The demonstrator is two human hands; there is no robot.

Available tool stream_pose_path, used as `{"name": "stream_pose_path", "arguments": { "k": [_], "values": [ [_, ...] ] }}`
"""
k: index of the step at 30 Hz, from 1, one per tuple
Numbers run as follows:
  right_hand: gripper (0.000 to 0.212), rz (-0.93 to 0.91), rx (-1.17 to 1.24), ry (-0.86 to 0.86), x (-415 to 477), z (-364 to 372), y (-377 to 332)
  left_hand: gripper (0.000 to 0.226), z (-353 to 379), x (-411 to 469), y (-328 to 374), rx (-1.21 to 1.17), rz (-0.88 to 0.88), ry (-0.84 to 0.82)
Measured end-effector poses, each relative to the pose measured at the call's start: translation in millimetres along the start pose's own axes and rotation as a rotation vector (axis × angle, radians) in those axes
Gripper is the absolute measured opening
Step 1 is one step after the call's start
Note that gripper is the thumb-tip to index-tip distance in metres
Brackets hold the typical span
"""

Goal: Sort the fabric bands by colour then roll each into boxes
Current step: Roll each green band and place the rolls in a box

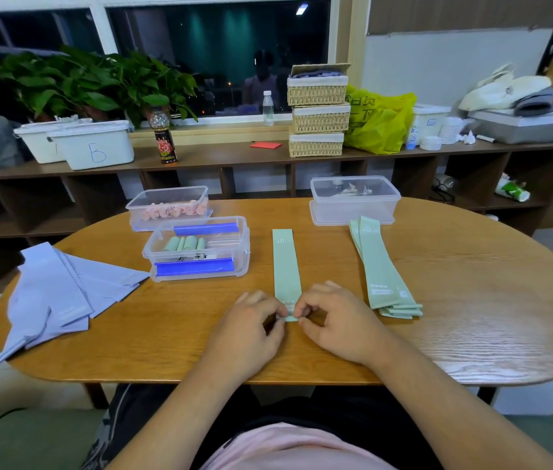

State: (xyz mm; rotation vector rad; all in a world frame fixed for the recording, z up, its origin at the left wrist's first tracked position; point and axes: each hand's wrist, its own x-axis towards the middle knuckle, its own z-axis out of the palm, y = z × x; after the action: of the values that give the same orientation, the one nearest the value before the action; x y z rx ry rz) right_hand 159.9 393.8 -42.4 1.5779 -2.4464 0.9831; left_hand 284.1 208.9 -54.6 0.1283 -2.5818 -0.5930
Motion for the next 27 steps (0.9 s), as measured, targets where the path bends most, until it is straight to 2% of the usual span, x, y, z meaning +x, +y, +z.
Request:
{"name": "stream_pose_path", "arguments": {
  "k": [12, 20, 27],
  "values": [
    [0.007, 0.027, -0.05, 0.014, 1.1, 1.0, -0.7, 0.02, 0.8, -1.8, 2.8, 0.023, -0.014, 0.025],
    [0.005, 0.017, -0.044, -0.014, 0.2, -1.4, -3.1, 0.011, -1.6, -2.5, 2.2, -0.005, -0.002, 0.019],
    [0.007, 0.029, -0.063, -0.001, 0.8, -0.2, -2.3, 0.015, -0.3, -3.5, 3.8, 0.029, -0.02, 0.044]
  ]
}}
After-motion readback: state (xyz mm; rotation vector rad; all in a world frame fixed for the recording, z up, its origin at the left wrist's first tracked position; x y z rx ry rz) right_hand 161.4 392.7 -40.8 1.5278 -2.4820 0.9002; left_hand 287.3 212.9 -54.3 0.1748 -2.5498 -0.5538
